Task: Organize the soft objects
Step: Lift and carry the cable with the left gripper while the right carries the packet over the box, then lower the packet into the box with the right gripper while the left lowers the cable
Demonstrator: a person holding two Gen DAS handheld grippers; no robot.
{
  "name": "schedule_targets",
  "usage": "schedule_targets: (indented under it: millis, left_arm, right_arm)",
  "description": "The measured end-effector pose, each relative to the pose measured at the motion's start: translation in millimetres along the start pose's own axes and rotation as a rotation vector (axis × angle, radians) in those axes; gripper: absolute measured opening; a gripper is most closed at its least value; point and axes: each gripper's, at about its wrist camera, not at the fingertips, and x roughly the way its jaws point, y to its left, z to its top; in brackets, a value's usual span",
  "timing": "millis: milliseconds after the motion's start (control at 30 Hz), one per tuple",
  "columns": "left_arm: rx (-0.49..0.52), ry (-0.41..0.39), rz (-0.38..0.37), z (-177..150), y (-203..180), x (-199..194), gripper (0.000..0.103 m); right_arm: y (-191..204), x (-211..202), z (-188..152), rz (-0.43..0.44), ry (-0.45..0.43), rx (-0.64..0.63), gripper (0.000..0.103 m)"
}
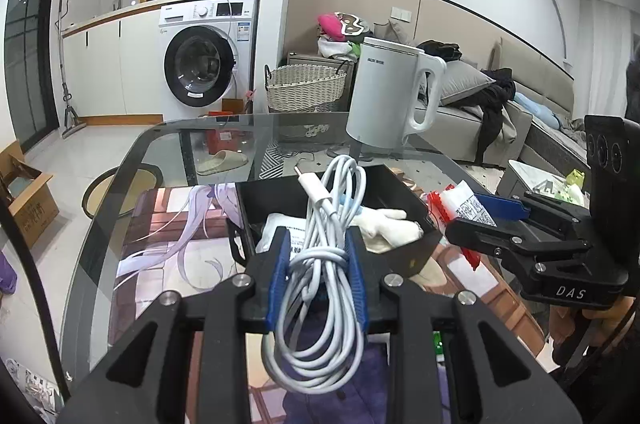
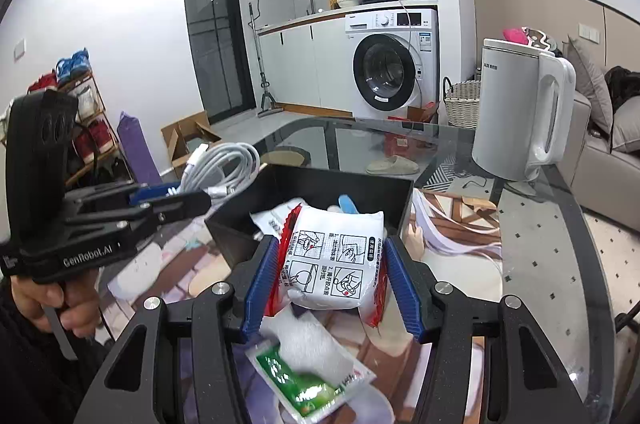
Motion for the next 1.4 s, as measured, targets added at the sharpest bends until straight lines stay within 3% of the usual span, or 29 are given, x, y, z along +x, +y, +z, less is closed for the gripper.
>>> schedule_targets:
  millis: [533,1100,1400]
  left_arm:
    - [0.000,0.006,0.040,26.2,8.5,40.1,0.026]
    - [-0.015,0.018,0.060,31.4,15.0,74.9,0.026]
    - [0.025,0.037,0.049,25.1,11.4,81.6,0.026]
  right_arm:
    - [2.5,44.3,36.9,0.015,0.017,-0.044,0.055]
    - [-4.9,78.5,33.1,0.009,0.057,-0.048,0.055]
    - [-4.3,89.4,31.5,-0.019,0.084,-0.077,0.055]
